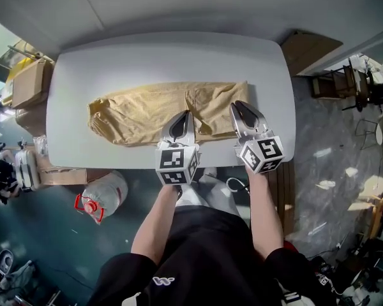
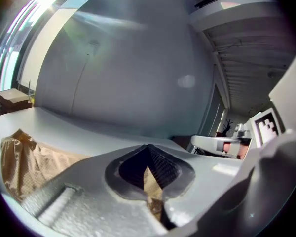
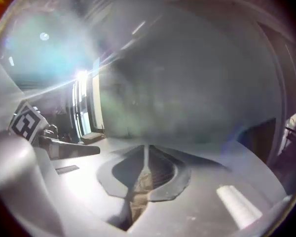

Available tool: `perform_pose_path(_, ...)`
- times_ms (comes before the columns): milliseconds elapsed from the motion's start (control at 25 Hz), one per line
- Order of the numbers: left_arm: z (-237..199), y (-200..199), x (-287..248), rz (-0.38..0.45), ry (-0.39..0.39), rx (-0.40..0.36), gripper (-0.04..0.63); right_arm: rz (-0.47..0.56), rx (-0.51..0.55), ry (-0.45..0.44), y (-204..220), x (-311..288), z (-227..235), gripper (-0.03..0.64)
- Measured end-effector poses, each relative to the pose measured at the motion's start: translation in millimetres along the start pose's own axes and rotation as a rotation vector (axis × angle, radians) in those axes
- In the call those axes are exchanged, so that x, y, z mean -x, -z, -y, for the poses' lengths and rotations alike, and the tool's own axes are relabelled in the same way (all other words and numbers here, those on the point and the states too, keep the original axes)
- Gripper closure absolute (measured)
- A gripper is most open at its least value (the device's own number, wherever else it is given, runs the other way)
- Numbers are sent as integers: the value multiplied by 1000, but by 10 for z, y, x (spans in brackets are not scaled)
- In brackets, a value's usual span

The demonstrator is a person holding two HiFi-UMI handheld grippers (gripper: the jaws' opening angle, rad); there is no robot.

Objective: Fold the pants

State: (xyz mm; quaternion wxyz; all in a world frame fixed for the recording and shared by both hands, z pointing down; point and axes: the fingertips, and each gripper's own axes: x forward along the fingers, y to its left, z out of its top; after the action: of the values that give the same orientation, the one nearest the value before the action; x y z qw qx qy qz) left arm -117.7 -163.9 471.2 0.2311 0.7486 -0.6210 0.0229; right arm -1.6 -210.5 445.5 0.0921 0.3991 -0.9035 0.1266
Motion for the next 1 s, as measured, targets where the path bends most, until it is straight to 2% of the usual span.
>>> perform_pose_path(40, 73, 19, -44, -10, 16, -4, 594, -21, -21, 33, 62, 48, 81, 609)
perform_pose_path(160, 273, 143, -121, -45, 45, -15, 594, -67, -28, 90, 276, 185, 224, 611)
perform_pose_path(320, 432, 259, -188, -74, 63, -26, 594, -70, -48, 104, 347, 272, 343, 611)
perform_pose_path(480, 567, 349, -273, -97, 72, -37, 594, -93, -129, 116, 419, 370, 531, 609)
perform_pose_path(520, 602, 371, -298, -103, 76, -38, 594, -93, -147, 121, 429, 396, 590, 590)
perform_pose_path(640, 706, 417, -383, -118, 88, -57, 594, -98, -178, 129, 457, 450, 743, 450)
perform_pose_path(800, 915, 437, -487, -131, 120, -175, 594, -153, -275, 175, 664, 555, 968, 375)
perform_pose_path(1000, 1087, 539, -617, -160, 155, -187, 594, -254, -425, 229, 1120, 668, 1166, 338)
